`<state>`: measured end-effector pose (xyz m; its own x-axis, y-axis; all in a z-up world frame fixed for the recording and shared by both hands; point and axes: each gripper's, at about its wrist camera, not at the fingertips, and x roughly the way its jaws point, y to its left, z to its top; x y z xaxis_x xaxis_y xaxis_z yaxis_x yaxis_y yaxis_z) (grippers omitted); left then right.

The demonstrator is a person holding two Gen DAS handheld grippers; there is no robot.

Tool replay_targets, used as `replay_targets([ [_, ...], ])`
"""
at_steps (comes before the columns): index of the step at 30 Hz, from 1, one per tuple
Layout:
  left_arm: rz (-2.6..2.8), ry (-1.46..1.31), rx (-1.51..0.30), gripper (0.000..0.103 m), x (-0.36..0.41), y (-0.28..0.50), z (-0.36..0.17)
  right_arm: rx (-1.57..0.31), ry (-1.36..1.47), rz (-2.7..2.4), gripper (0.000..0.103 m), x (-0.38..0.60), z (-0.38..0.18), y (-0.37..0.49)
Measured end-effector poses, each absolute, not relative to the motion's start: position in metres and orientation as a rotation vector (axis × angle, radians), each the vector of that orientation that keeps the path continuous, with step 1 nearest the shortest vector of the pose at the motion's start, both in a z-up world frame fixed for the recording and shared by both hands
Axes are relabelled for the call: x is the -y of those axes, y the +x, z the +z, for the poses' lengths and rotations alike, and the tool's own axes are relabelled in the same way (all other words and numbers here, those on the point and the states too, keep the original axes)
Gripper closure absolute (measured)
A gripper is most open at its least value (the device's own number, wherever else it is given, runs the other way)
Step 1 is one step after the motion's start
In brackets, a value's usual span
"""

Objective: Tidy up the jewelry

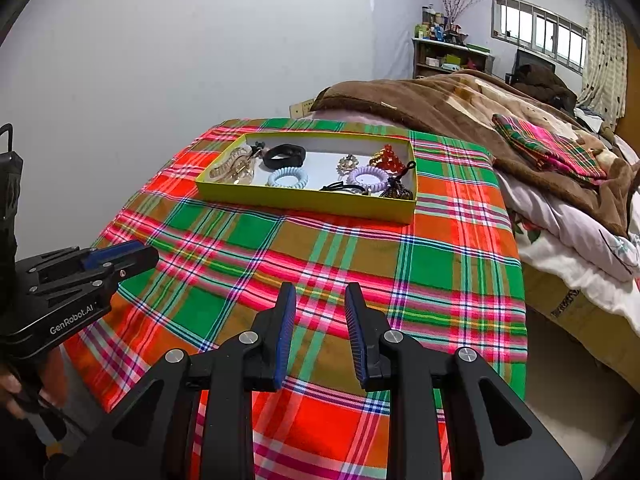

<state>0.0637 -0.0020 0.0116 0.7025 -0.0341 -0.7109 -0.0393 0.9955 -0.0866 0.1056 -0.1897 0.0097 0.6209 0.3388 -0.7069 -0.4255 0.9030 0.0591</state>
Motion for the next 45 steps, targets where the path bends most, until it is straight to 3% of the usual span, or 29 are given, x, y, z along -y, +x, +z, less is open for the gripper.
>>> replay_targets([
  [45,0.024,-0.060,-0.812,0.078,0.0062,0.0676,0.0058,-0.801,-0.131,0.452,0.077,0.1823,0.0076,0.1081],
])
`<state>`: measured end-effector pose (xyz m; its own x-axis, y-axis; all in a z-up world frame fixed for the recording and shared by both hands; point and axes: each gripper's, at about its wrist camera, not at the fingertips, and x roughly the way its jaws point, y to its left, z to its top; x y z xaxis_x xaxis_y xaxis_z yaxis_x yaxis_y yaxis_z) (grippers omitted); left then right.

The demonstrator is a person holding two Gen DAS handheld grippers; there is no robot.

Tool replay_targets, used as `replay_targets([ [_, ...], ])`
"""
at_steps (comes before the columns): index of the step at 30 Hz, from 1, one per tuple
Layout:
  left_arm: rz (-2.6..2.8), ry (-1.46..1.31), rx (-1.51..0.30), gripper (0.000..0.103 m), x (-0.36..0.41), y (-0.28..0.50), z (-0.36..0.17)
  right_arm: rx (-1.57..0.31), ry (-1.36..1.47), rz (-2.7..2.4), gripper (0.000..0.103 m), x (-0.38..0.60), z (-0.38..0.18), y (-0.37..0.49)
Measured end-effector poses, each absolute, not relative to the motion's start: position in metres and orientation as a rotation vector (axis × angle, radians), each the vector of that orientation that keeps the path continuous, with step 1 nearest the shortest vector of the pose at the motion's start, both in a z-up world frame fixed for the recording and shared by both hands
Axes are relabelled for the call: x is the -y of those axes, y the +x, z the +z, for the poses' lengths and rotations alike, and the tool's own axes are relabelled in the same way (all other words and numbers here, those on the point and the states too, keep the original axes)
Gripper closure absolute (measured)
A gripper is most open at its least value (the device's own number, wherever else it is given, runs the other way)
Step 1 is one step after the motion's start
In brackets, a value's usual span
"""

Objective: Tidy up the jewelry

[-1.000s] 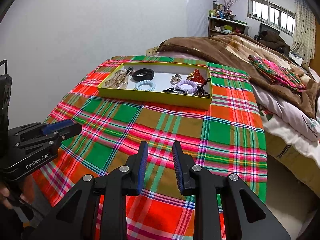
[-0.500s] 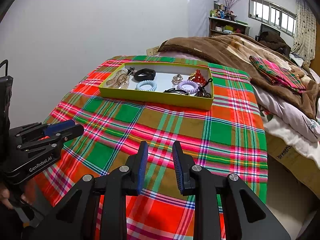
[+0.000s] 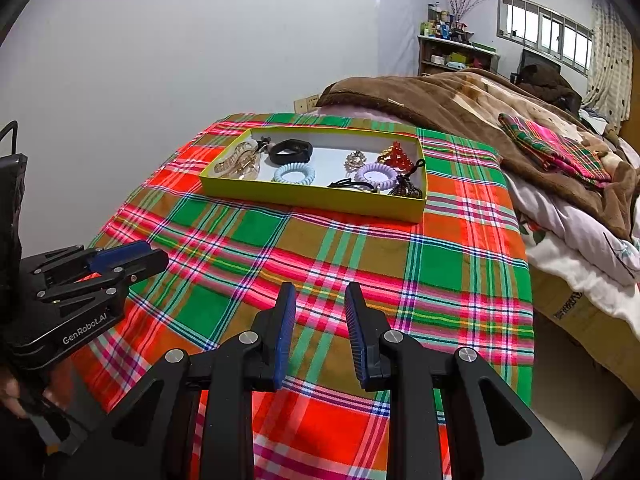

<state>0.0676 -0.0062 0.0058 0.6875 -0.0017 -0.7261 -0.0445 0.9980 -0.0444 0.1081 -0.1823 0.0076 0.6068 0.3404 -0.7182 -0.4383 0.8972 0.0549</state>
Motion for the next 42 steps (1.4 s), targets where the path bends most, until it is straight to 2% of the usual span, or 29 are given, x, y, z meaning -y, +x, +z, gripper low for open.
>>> replay_targets([
  [42,0.064,-0.045,-0.829,0.078,0.0072,0.0673,-0.0016,-0.810,-0.133,0.455,0.077,0.1826,0.0032,0.1073],
])
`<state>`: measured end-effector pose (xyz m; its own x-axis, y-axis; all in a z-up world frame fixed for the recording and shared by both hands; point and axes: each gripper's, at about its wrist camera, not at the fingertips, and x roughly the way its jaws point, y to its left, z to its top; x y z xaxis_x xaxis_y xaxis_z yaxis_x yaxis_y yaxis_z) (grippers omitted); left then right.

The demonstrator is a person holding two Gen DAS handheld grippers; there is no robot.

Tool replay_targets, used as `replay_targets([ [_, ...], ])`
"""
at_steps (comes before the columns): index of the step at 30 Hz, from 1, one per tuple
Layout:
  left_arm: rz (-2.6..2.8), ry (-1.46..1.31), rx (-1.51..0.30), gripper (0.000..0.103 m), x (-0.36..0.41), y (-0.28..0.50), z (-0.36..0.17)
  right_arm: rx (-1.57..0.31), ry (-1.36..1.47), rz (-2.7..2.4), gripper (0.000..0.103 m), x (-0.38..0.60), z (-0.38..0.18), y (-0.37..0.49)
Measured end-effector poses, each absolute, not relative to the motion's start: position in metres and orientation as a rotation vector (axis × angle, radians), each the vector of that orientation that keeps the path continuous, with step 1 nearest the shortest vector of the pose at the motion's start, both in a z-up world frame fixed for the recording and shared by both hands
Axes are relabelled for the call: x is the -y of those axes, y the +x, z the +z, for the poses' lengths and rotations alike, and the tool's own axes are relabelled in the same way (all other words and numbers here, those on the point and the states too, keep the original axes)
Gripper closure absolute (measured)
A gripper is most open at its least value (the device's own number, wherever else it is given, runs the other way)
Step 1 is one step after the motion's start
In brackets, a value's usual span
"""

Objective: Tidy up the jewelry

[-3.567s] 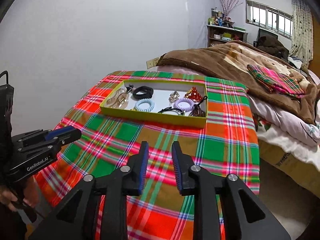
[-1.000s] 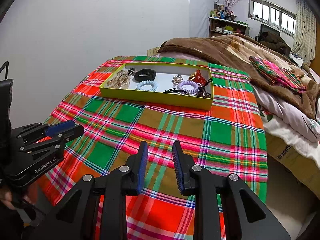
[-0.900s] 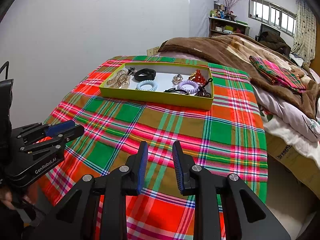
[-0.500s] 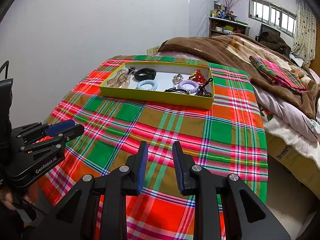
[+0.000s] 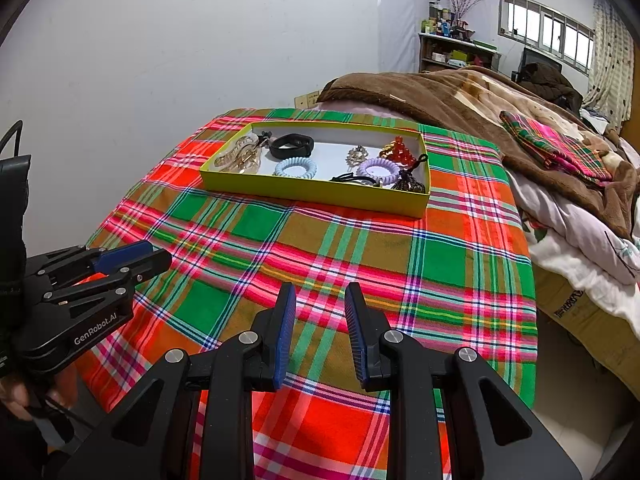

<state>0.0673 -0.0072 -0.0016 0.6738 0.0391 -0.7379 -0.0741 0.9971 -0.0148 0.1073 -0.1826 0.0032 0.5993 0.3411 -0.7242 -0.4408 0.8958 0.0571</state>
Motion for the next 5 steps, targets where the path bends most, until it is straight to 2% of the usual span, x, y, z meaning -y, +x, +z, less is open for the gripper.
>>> replay_targets([
  [5,0.065,-0.052,-0.827,0.078,0.0063,0.0675,-0.0025,-0.810,-0.133,0.454,0.077,0.1830,0.0027,0.1074],
])
